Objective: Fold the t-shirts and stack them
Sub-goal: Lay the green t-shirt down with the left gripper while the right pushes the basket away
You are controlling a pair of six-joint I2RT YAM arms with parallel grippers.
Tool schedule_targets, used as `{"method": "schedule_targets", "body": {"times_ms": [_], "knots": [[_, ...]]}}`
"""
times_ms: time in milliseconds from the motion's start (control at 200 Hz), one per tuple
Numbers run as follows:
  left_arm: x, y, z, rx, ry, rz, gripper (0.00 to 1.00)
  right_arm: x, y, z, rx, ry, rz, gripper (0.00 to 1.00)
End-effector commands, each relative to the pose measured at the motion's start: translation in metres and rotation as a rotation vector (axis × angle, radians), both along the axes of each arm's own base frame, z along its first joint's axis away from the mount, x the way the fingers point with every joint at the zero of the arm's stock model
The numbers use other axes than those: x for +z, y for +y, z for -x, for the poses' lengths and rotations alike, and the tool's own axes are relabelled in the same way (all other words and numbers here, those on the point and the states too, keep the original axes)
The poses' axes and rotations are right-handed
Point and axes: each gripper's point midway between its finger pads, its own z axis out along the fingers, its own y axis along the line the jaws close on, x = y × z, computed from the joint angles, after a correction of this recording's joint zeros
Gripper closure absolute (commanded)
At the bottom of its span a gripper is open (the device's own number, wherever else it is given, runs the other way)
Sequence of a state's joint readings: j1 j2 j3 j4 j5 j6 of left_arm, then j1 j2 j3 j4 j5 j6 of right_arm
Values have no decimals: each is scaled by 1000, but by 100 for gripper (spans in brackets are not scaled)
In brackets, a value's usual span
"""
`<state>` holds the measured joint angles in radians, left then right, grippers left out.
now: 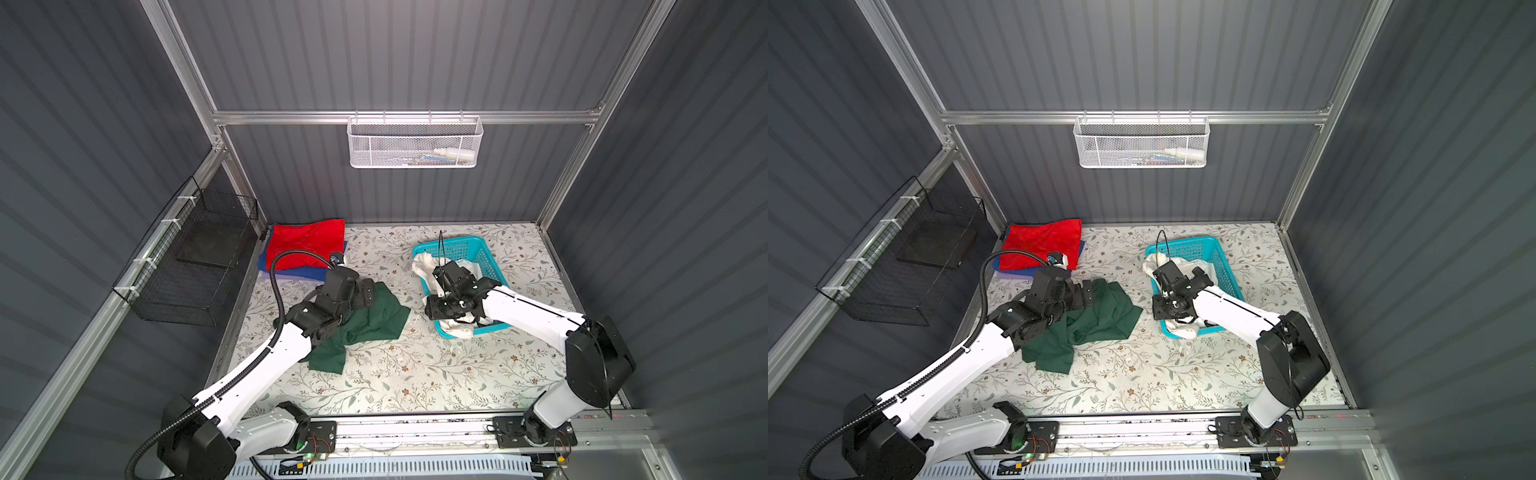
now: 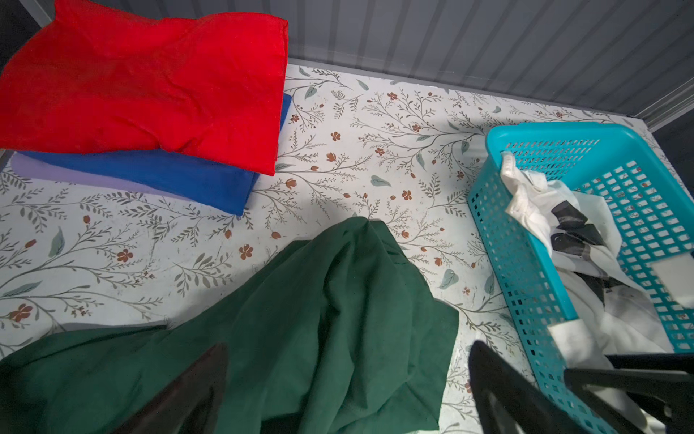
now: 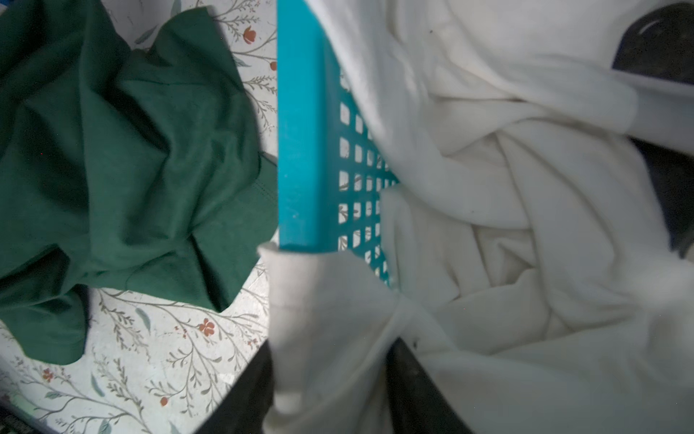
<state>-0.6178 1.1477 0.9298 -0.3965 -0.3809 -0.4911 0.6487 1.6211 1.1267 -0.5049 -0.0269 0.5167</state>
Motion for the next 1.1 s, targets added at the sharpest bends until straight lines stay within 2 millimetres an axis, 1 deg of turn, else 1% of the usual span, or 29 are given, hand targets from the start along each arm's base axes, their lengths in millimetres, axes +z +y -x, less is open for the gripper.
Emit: {"method": "schedule_targets", "body": {"times_ms": [0, 50, 105, 175, 255, 375, 440, 510, 625, 710, 820, 896, 1006, 1096], "knots": [[-18, 8, 8, 27, 44, -4, 0, 0, -11, -6, -36, -16, 71, 66], [-20, 7, 8, 26, 46, 1, 0, 0, -16, -9, -50, -26, 99, 73], [-21, 5, 7, 20, 47, 7, 0, -1, -22, -11, -50, -38, 129, 77], [-22, 1, 4, 10, 49, 12, 0, -3, -30, -17, -42, -54, 180, 78], [-24, -5, 1, -8, 55, 19, 0, -10, -49, -27, -62, -45, 276, 78], [-28, -16, -3, -52, 73, 18, 0, -17, -69, -45, -61, -52, 365, 85], [-29, -19, -4, -66, 85, 11, 0, -19, -84, -55, -85, -49, 369, 87], [-28, -21, -4, -76, 86, 12, 0, -20, -95, -66, -82, -62, 363, 87], [-27, -21, -3, -85, 75, 15, 1, -22, -118, -86, -82, -92, 405, 88], [-29, -21, -3, -90, 73, 9, 0, -26, -134, -96, -97, -80, 400, 86], [-31, -21, -4, -102, 85, -16, 0, -27, -160, -110, -138, -91, 394, 87], [-30, -24, -5, -114, 85, -19, 0, -30, -170, -118, -124, -114, 374, 93], [-27, -28, -7, -130, 74, -13, 0, -39, -186, -128, -125, -108, 354, 95], [-25, -30, -9, -137, 67, -5, 0, -40, -199, -139, -123, -103, 350, 97]]}}
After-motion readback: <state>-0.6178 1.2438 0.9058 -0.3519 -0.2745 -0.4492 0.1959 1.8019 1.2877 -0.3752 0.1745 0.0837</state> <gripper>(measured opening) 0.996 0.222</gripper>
